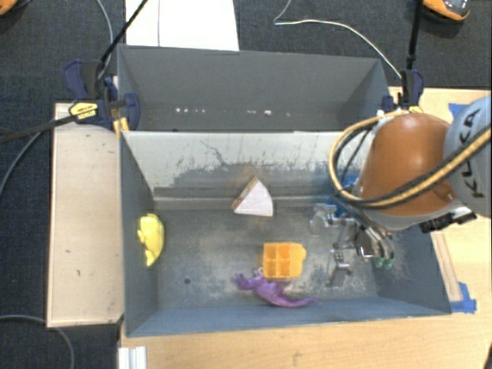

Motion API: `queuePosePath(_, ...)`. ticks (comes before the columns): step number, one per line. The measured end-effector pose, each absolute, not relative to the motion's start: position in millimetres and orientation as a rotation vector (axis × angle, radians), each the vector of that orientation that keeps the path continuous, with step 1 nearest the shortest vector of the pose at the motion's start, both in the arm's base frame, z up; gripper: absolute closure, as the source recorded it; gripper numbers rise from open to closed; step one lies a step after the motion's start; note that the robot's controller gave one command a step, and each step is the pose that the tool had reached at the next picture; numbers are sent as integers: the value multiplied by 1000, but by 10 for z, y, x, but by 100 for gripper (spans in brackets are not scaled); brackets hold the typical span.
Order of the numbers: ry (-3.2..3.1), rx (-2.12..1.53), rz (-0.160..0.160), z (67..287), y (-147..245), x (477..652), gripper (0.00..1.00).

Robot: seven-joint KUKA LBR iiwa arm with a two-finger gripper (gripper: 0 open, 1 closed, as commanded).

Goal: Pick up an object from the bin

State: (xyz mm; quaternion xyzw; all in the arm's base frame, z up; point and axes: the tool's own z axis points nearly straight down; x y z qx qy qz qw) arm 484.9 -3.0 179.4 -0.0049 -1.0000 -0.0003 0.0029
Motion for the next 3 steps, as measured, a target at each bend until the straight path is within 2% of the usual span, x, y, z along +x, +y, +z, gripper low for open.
queuePosePath(1,-3144,-15,-1,1838,-30,4866,0)
queuePosePath(2,-3146,-56,-2,1160,146,5050,0)
queuePosePath(3,-3140,-35,-1,1078,217,5067,0)
